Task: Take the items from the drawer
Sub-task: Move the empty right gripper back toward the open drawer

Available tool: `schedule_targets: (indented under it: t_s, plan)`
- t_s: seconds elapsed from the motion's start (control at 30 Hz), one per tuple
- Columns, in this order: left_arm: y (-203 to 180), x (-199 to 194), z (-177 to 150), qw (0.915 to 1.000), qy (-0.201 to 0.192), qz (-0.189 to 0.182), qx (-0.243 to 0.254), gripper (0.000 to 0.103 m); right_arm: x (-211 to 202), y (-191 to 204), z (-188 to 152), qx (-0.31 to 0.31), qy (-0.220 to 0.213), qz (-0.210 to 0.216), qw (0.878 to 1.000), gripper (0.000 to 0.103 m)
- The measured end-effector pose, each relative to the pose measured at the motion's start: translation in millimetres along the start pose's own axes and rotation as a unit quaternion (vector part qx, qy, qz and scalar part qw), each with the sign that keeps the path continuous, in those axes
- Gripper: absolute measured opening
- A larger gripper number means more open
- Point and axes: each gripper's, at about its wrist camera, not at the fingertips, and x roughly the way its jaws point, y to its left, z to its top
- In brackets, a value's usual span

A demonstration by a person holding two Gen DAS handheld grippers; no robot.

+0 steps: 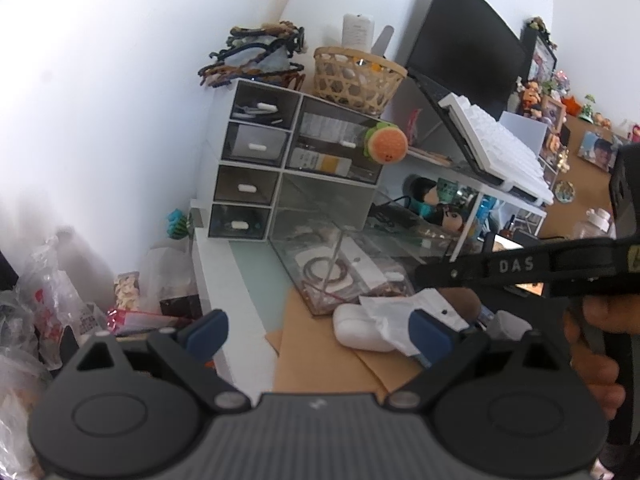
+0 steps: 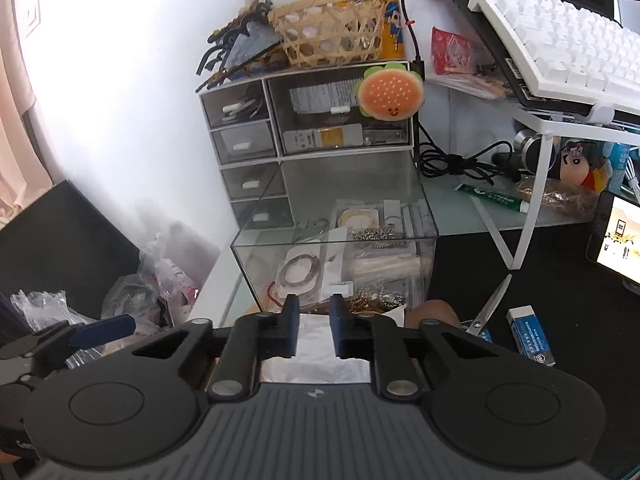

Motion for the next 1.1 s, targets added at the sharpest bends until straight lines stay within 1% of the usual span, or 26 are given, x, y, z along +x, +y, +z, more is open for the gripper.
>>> schedule_targets:
  t_s: [0.23,0.3,0.6,0.67,0.73,1.1]
  plan:
    - [1,7,-2,1.0000,0.004,0.002,-0.001,0.098,9,1,-4,-0.008,0.002,0.000,1.000,0.018]
    - [3,1,-1,1.0000,0.004,0.000,0.000,0.098,11,1,-4,-0.009,0.002,0.000,1.000,0.018]
    - [6,5,-2,1.0000,0.007,0.002,-0.003,0.098,18,0,0,-0.007,-0.001,-0.003,1.000,0.018]
    - [6,5,-2,1.0000,0.008,0.003,-0.003,0.098,20,1,0,-0.009,0.000,-0.003,1.000,0.016]
    - [6,6,-3,1.0000,0.008,0.004,-0.004,0.098,22,1,1,-0.010,0.001,-0.003,1.000,0.012]
    - [12,10,-2,0.9999,0.012,0.007,-0.005,0.098,32,2,2,-0.015,0.005,-0.005,1.000,0.012]
